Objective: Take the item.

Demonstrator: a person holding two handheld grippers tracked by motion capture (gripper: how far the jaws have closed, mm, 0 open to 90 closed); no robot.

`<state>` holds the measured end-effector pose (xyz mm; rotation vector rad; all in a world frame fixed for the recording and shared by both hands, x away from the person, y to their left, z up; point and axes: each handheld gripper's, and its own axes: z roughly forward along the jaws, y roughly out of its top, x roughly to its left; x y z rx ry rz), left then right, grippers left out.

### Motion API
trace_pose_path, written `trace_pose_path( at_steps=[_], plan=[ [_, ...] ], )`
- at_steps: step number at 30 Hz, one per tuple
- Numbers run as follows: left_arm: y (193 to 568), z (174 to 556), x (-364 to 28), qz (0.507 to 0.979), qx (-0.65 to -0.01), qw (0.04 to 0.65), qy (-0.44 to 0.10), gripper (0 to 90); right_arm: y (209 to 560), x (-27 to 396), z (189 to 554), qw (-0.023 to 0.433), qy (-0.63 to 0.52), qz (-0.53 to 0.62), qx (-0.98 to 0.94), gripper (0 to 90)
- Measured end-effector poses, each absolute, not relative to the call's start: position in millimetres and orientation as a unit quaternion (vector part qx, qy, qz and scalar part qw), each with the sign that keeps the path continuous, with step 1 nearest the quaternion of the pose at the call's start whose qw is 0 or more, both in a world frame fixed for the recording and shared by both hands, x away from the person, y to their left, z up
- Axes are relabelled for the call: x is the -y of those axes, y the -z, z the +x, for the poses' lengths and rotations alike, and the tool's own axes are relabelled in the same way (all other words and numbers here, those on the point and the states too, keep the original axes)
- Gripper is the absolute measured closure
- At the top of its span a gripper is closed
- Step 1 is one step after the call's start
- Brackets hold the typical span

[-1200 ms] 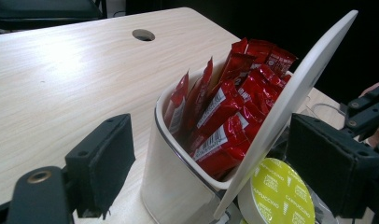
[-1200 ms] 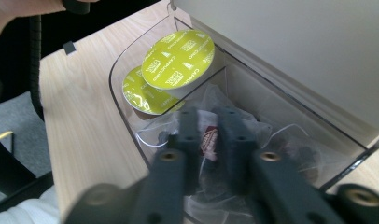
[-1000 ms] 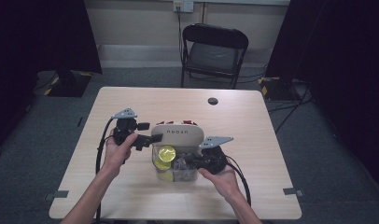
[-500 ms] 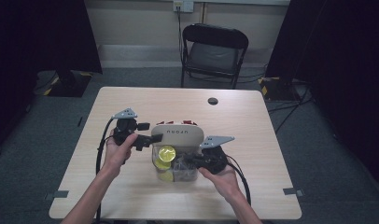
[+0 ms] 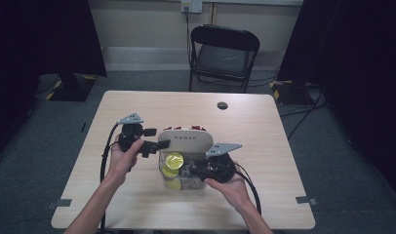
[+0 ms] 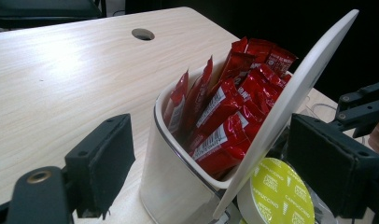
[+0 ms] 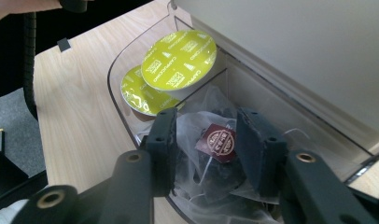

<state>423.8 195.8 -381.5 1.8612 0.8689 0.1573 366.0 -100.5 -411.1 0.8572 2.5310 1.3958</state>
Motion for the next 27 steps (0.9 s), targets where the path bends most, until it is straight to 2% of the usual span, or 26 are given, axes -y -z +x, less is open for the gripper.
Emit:
trace_pose_path(
  at_steps=[4, 6, 9, 13, 27],
  plan=[
    [382, 424, -196, 0.775, -0.362, 0.514, -0.065, 15.0, 413, 100, 367, 0.066, -0.452, 0.288, -0.842, 58.4],
    [382, 424, -196, 0.775, -0.361, 0.515, -0.065, 15.0, 415, 99, 368, 0.071, -0.447, 0.289, -0.844, 61.7],
    [381, 424, -196, 0.775, -0.362, 0.514, -0.065, 15.0, 415, 100, 368, 0.068, -0.453, 0.295, -0.838, 75.7],
    [382, 424, -196, 0.775, -0.361, 0.514, -0.064, 15.1, 413, 104, 368, 0.063, -0.465, 0.295, -0.832, 89.0],
    [382, 424, -196, 0.775, -0.361, 0.514, -0.064, 15.0, 402, 105, 363, 0.066, -0.488, 0.285, -0.823, 90.0]
  ],
)
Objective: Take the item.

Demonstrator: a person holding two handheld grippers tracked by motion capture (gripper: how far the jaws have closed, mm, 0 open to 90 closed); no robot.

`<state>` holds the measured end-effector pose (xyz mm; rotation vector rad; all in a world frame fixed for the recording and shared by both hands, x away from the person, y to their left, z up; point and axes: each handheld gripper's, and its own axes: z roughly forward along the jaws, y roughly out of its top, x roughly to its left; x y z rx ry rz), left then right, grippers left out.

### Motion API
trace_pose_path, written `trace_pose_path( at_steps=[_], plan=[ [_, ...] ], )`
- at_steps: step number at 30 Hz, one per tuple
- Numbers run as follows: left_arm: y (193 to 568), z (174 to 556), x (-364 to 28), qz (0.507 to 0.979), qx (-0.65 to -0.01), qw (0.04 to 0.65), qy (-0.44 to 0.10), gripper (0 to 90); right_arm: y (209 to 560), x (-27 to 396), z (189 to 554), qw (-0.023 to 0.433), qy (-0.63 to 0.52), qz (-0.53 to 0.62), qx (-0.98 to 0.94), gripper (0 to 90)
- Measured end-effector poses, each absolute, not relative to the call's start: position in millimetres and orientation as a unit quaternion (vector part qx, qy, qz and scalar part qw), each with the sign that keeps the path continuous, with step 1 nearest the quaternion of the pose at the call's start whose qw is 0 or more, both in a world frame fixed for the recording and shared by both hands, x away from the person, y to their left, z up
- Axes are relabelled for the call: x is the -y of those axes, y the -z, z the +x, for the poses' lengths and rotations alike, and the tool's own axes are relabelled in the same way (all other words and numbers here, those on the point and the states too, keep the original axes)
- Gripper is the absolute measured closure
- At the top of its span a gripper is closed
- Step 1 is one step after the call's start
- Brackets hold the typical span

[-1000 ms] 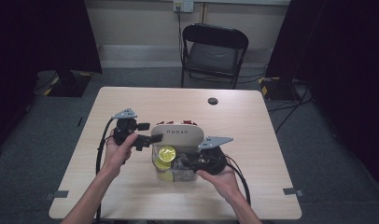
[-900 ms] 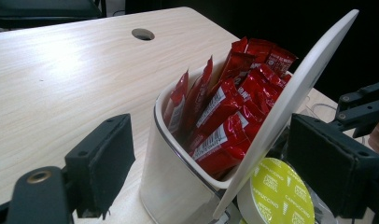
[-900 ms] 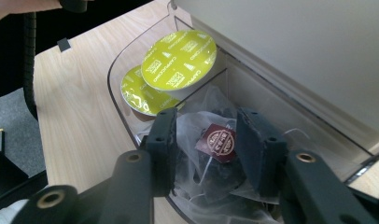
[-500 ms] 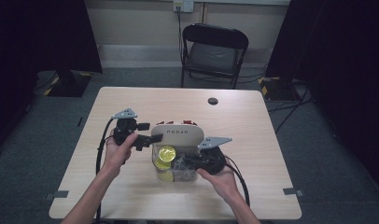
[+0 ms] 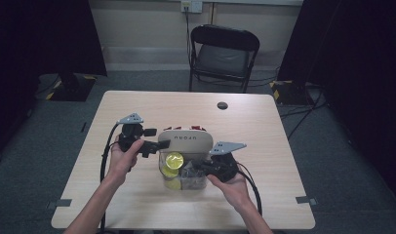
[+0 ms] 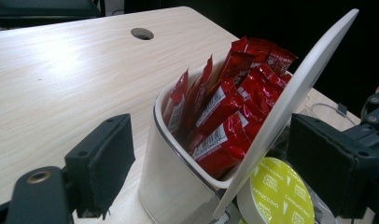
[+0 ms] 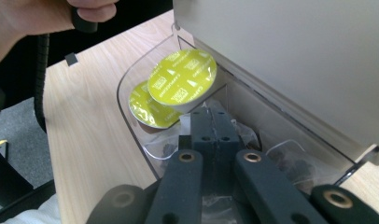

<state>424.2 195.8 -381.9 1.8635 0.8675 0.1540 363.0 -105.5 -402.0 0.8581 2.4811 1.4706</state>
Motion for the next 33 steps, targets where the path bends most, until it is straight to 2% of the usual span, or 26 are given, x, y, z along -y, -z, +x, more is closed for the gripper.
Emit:
trace_pose_path(
  at_steps=[33],
  plan=[
    [383, 424, -195, 0.777, -0.362, 0.512, -0.062, 14.9, 372, 130, 356, 0.070, -0.532, 0.280, -0.796, 90.0]
  ],
)
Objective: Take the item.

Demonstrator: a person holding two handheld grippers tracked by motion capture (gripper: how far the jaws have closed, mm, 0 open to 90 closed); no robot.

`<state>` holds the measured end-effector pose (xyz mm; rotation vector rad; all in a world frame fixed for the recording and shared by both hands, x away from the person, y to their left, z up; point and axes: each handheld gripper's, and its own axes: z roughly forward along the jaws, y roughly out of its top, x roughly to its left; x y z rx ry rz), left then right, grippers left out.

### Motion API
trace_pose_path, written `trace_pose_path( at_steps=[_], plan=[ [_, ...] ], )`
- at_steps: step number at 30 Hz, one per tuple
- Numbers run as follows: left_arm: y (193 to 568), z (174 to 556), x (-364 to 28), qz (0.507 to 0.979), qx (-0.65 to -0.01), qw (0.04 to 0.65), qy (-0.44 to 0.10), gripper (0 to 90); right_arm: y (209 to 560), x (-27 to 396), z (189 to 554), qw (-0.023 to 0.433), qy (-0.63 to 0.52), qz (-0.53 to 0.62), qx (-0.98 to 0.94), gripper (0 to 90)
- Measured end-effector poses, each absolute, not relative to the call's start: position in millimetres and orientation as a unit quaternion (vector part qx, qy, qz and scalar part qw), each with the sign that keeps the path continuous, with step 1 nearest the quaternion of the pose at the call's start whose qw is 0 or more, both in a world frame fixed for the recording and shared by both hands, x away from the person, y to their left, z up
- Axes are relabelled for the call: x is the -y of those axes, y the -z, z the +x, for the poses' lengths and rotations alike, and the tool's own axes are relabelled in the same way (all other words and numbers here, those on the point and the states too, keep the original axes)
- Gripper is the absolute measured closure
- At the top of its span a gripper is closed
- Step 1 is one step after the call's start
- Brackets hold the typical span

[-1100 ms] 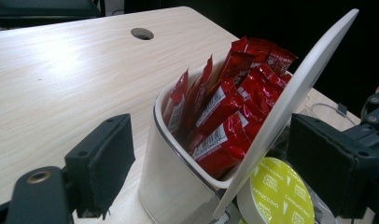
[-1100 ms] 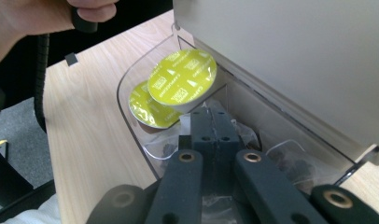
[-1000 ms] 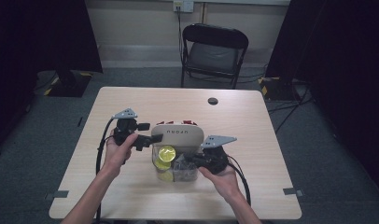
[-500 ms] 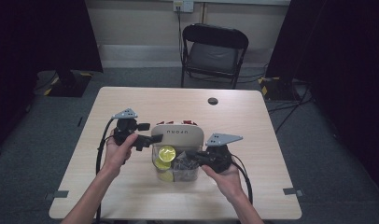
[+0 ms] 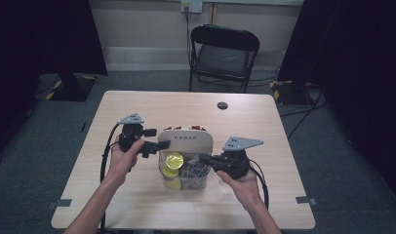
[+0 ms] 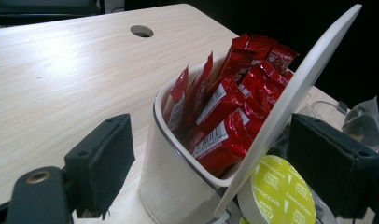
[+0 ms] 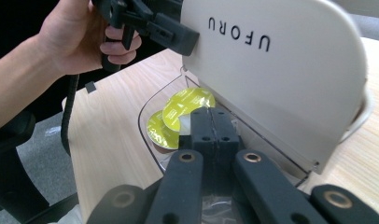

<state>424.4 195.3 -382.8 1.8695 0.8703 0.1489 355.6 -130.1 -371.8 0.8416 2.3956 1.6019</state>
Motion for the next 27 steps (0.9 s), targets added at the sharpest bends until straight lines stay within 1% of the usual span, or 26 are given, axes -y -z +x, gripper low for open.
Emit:
trace_pose_path(
  at_steps=[27],
  plan=[
    [385, 425, -195, 0.780, -0.361, 0.508, -0.059, 14.6, 361, 162, 350, 0.087, -0.549, 0.303, -0.775, 90.0]
  ],
)
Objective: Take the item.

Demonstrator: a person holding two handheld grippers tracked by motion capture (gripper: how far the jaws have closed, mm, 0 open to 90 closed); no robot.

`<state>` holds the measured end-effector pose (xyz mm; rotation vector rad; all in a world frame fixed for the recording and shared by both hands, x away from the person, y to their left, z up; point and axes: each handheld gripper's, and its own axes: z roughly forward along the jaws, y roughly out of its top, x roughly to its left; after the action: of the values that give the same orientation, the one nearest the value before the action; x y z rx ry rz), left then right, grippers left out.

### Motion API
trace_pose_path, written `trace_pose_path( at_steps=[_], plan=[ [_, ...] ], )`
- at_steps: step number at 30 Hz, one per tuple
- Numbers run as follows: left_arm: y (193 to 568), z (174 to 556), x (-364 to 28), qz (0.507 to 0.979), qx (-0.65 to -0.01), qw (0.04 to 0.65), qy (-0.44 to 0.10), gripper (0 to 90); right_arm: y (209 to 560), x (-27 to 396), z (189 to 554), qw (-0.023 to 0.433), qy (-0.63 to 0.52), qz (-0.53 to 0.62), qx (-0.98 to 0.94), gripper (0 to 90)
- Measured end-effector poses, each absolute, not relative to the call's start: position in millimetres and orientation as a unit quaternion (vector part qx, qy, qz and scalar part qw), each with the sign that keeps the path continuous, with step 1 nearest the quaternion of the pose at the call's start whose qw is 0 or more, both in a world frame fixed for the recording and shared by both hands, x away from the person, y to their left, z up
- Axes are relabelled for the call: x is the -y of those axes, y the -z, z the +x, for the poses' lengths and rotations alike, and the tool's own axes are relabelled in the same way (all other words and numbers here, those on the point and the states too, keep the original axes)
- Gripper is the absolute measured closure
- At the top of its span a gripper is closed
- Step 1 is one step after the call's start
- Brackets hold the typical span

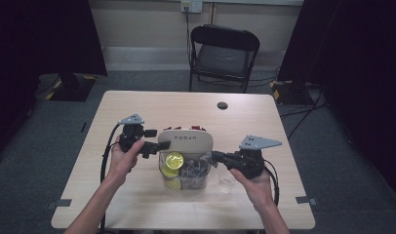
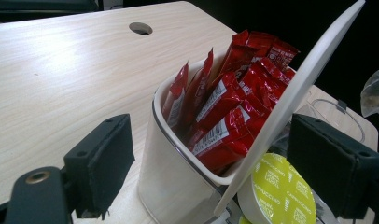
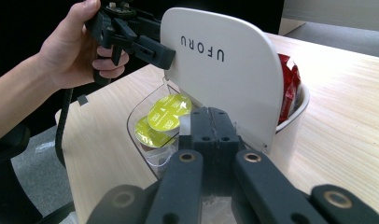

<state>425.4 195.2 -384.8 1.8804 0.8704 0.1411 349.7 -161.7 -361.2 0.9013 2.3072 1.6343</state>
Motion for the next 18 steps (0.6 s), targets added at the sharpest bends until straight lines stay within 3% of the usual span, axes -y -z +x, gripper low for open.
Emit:
trace_pose_path(
  at_steps=[18],
  plan=[
    [386, 426, -193, 0.780, -0.361, 0.508, -0.054, 14.3, 363, 191, 340, 0.107, -0.537, 0.325, -0.771, 90.0]
  ],
)
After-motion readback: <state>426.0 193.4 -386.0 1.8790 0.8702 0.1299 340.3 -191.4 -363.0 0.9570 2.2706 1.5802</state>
